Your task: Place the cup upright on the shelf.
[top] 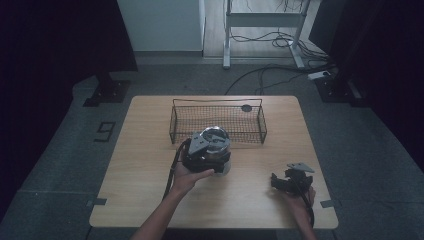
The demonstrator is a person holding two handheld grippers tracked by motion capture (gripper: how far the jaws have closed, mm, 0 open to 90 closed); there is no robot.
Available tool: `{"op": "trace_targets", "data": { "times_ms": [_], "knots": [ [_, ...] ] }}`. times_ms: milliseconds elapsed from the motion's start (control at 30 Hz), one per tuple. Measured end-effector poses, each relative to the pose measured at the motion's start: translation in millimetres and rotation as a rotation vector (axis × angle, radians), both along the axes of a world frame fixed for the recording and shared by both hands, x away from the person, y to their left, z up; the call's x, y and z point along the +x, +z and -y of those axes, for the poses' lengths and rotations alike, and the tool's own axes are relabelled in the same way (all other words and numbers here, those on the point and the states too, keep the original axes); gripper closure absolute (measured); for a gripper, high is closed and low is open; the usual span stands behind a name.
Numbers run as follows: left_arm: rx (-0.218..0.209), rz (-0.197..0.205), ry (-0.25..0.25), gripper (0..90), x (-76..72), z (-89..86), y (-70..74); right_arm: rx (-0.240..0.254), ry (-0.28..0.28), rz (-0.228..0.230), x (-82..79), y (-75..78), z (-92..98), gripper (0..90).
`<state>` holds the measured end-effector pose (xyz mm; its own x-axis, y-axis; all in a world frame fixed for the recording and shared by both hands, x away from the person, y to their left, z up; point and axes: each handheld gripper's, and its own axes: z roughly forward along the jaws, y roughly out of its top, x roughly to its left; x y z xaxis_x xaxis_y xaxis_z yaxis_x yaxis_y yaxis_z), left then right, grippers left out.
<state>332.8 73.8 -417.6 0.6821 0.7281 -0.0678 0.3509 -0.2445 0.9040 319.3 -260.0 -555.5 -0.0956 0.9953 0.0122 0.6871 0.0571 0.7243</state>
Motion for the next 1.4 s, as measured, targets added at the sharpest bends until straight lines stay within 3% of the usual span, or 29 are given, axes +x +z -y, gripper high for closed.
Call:
{"op": "trace_targets", "data": {
  "times_ms": [433, 800, 933, 1400],
  "knots": [
    [0.017, 0.025, 0.032, 3.8, 12.6, 1.8, 9.9, -0.003, -0.002, 0.0, -0.1, 0.0, -0.2, 5.9],
    [0.005, 0.012, 0.045, 3.9, 24.8, 2.6, 17.8, -0.004, -0.001, -0.001, -0.1, 0.0, -0.1, 5.9],
    [0.01, 0.025, 0.078, 3.9, 30.4, 2.4, 20.9, -0.004, -0.001, -0.001, -0.1, 0.0, -0.1, 6.0],
    [-0.009, -0.002, 0.088, 3.9, 48.9, 4.9, 27.0, -0.005, 0.0, 0.0, -0.1, 0.0, 0.0, 6.0]
  ]
}}
